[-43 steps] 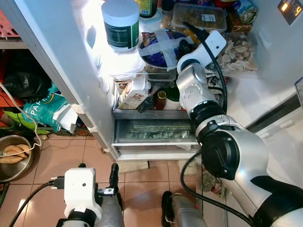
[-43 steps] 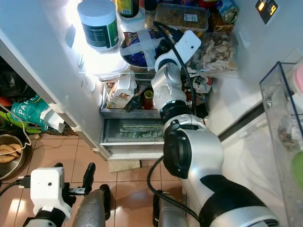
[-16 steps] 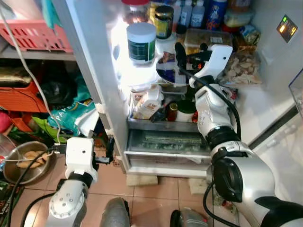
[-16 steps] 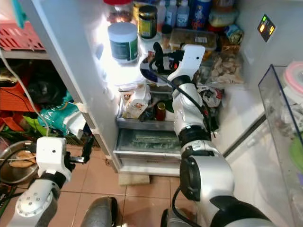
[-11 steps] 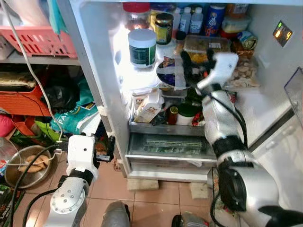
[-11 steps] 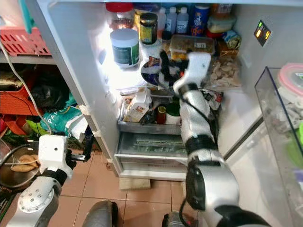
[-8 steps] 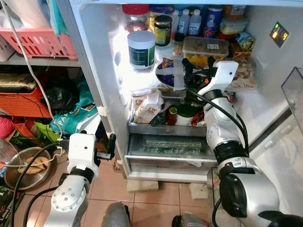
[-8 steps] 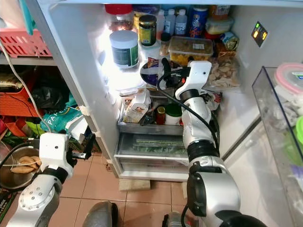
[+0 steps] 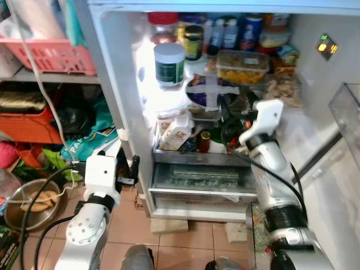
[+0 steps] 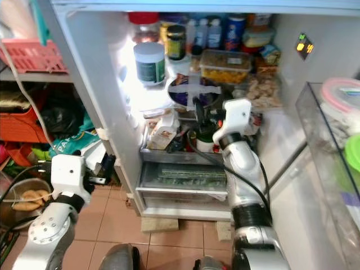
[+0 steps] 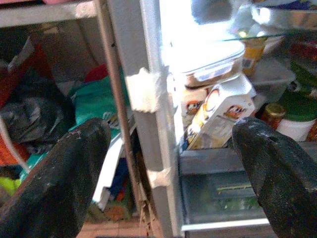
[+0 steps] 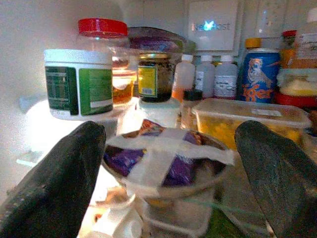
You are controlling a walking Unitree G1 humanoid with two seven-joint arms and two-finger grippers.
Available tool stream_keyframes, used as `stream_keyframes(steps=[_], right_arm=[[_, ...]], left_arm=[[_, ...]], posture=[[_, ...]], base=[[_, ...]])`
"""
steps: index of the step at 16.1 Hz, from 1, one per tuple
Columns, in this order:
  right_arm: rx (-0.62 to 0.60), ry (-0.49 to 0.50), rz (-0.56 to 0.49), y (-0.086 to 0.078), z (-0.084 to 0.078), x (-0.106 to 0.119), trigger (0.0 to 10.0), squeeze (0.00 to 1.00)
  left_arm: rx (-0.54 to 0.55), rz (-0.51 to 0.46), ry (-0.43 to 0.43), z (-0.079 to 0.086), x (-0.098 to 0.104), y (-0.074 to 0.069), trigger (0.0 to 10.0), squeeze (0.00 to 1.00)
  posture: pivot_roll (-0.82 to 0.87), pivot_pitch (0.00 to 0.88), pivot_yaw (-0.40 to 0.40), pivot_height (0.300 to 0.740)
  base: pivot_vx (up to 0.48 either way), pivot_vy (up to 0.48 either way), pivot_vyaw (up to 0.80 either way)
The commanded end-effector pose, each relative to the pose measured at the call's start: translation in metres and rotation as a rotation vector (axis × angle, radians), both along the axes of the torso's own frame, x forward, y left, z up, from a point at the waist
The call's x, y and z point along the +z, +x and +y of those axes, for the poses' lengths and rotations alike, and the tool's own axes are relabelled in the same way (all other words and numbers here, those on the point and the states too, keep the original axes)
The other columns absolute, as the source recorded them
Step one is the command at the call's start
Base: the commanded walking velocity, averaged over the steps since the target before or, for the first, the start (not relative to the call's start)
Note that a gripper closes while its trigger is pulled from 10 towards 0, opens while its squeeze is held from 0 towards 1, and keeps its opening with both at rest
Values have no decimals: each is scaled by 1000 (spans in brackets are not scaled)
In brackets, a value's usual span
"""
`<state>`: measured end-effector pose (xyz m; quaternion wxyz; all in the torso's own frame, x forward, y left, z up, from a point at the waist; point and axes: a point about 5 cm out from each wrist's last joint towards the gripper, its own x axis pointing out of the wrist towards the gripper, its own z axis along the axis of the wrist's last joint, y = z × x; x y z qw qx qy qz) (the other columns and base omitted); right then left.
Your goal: Restocking fridge
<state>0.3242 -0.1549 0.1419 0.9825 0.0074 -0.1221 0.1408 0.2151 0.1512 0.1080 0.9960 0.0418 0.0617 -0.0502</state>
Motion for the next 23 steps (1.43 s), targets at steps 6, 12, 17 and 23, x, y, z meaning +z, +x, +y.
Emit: stream_keyframes(steps=[6,12,17,23], right_arm=[[188,-147,216,-12,42,-38,10000,1000],[417,-221,245,4,90,-38,10000,1000],[349,-260,291,28,99,-31,10000,1000],[185,-249,301,53,91,-11,10000,1000]], left_arm=[[-42,9,40,3,2,-8,10000,0],[39,60,30,13,-3,-27,10000,0],[92,79,10,10,0,-44,10000,0],[117,98,-9,6,-1,-53,10000,0]], posture=[[194,17,79,740],[241,86,57,740],[276,131,-3,740],[279,172,-39,740]], base=[[0,0,0],[0,0,0],[0,0,0],[0,0,0]])
